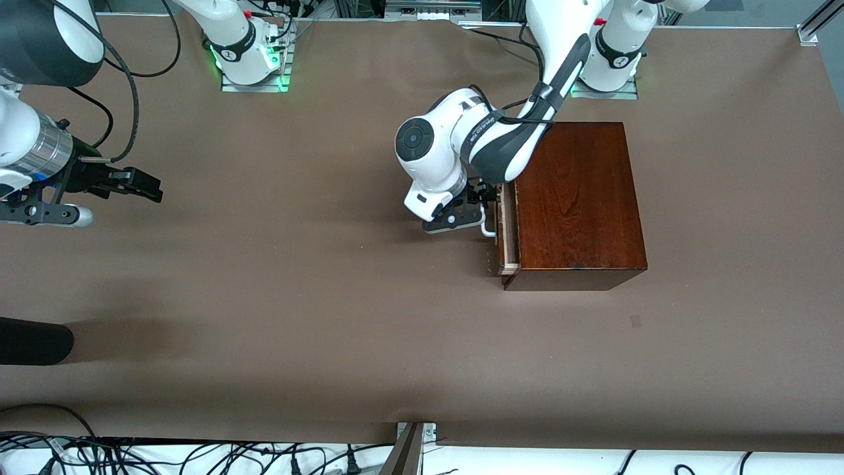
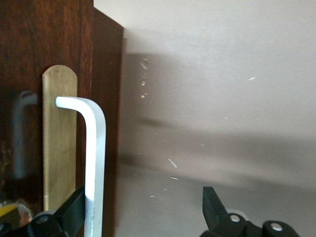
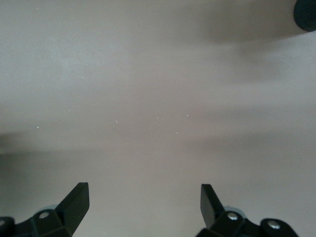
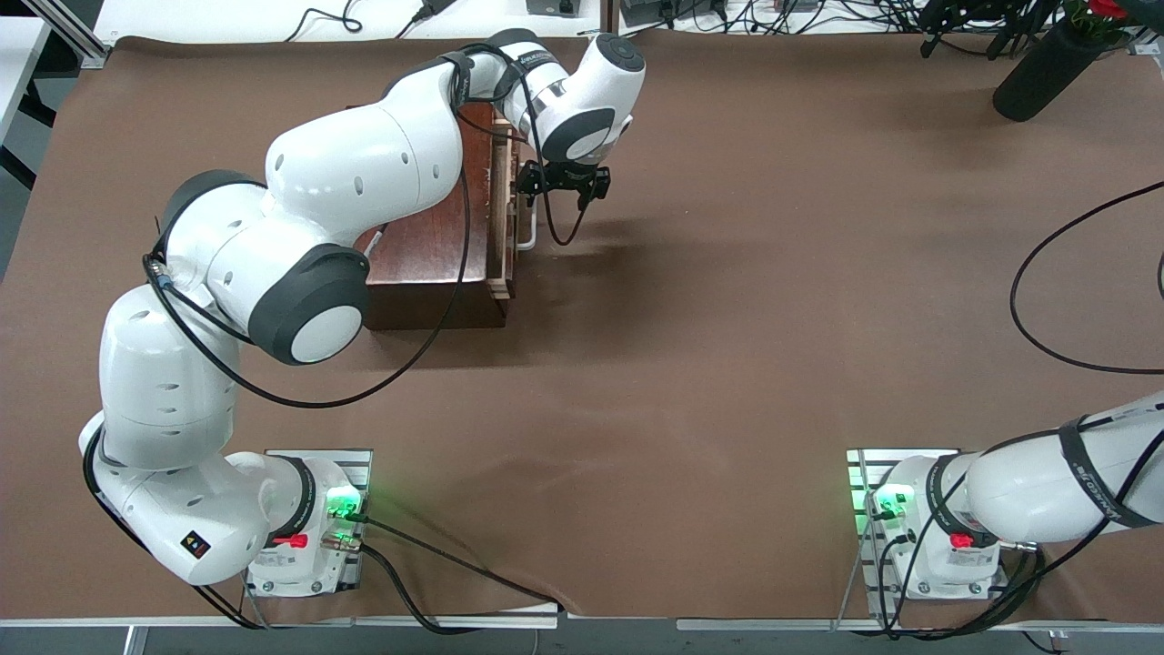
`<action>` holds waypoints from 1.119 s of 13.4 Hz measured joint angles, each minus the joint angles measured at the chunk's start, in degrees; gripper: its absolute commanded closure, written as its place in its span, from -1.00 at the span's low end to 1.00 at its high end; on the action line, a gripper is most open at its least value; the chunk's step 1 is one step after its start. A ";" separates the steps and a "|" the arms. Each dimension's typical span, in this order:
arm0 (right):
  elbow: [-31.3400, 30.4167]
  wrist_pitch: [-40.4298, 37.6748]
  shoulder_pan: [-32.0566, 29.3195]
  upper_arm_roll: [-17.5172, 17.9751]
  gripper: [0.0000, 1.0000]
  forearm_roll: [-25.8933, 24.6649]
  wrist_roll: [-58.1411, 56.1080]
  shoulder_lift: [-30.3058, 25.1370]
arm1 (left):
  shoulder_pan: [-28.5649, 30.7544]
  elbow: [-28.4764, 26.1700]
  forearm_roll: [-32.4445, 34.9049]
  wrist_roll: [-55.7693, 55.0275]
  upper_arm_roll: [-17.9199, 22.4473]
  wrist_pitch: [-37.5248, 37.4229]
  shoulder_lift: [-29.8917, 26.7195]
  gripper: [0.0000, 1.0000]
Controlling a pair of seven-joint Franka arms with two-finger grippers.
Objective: Open drawer, take yellow block, close drawer
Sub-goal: 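Pull the drawer out of the box with the left gripper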
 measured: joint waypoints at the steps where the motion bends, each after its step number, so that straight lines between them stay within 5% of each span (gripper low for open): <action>1: 0.00 0.00 0.00 0.00 -1.00 0.00 0.00 0.00 | -0.16 0.23 -0.01 -0.12 -0.03 0.29 0.15 -1.00; 15: 0.00 0.00 0.25 0.07 -1.00 0.00 0.00 0.05 | -3.56 5.81 -0.38 -5.11 -0.07 1.78 3.27 -1.00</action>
